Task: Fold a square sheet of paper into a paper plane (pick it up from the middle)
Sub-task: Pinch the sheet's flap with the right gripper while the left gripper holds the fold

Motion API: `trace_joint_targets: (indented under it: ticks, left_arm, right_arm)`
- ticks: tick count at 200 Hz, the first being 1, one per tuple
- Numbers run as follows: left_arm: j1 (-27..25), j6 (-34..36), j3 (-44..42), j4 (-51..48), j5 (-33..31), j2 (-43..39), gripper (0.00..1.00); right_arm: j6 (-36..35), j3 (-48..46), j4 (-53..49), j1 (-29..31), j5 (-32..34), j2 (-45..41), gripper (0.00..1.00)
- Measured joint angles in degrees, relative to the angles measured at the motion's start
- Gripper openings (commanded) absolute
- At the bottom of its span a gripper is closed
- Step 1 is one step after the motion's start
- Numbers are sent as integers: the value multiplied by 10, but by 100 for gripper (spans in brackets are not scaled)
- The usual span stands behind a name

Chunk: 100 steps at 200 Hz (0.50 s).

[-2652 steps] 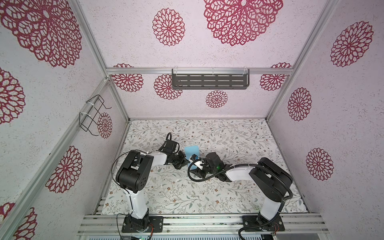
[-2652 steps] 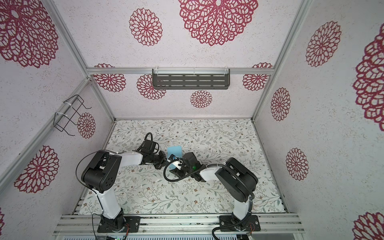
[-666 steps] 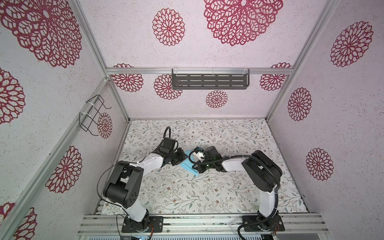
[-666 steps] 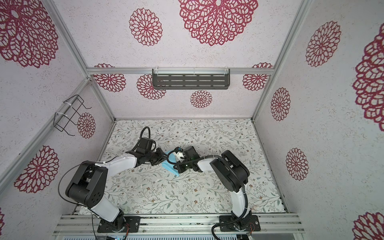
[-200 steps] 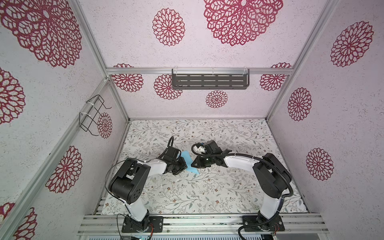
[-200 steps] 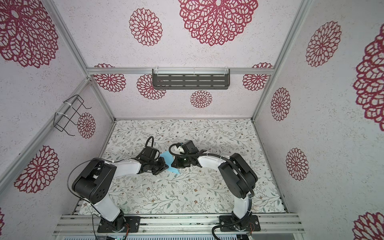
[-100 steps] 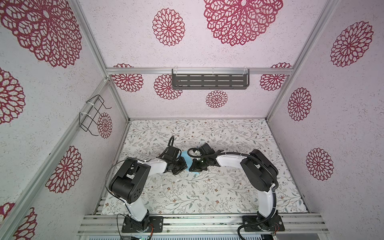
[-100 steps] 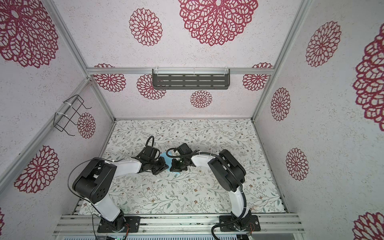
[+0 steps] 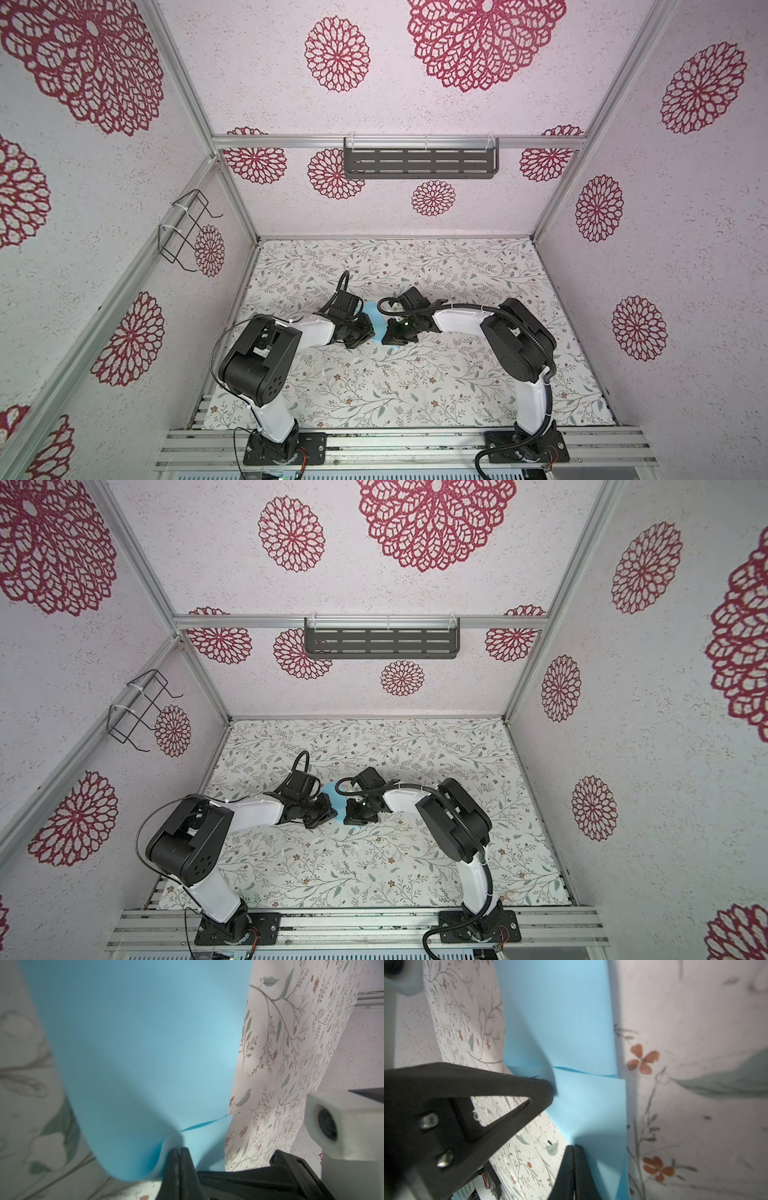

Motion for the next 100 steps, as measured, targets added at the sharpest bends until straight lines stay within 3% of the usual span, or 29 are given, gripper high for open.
trace_joint_targets:
  ticks: [100]
  left_arm:
    - [-3, 14, 16, -30, -10, 4, 0]
  right_arm:
    - [-5, -34, -2, -15, 0, -24, 10]
